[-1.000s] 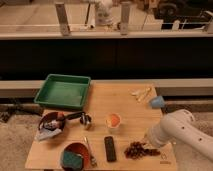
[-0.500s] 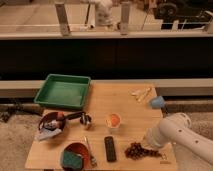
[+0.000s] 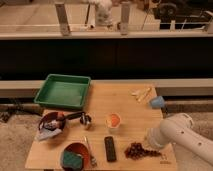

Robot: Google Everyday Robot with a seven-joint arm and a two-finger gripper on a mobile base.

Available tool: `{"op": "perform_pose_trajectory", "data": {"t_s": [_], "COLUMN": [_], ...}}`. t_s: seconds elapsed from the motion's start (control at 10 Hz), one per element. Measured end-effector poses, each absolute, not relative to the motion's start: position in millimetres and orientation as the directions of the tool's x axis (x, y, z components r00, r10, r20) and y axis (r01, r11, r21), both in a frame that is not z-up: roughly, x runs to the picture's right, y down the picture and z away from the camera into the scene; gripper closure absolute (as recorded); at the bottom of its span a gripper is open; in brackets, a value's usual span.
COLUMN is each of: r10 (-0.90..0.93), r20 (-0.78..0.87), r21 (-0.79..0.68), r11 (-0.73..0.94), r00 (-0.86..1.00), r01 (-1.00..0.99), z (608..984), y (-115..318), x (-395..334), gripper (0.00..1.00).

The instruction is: Place grapes in table surface

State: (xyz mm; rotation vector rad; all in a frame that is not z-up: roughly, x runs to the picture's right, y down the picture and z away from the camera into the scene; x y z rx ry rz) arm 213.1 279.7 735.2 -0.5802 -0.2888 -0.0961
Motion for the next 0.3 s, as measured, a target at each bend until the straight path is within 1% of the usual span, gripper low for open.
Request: {"op": "perform_pose_trajectory", "data": {"t_s": [0.1,0.3], "r10": [-0.01,-0.01], "r20": [0.294,0.295], "r21": [-0.529,-0.535], "r11": [0.831,0.827], "r00": [0.956,0.956], "r01": [0.172,0.173], "z": [734.0,733.3], "y": [279.6,278.3], "x": [213.5,212.2], "gripper": [0.21,0.2]}}
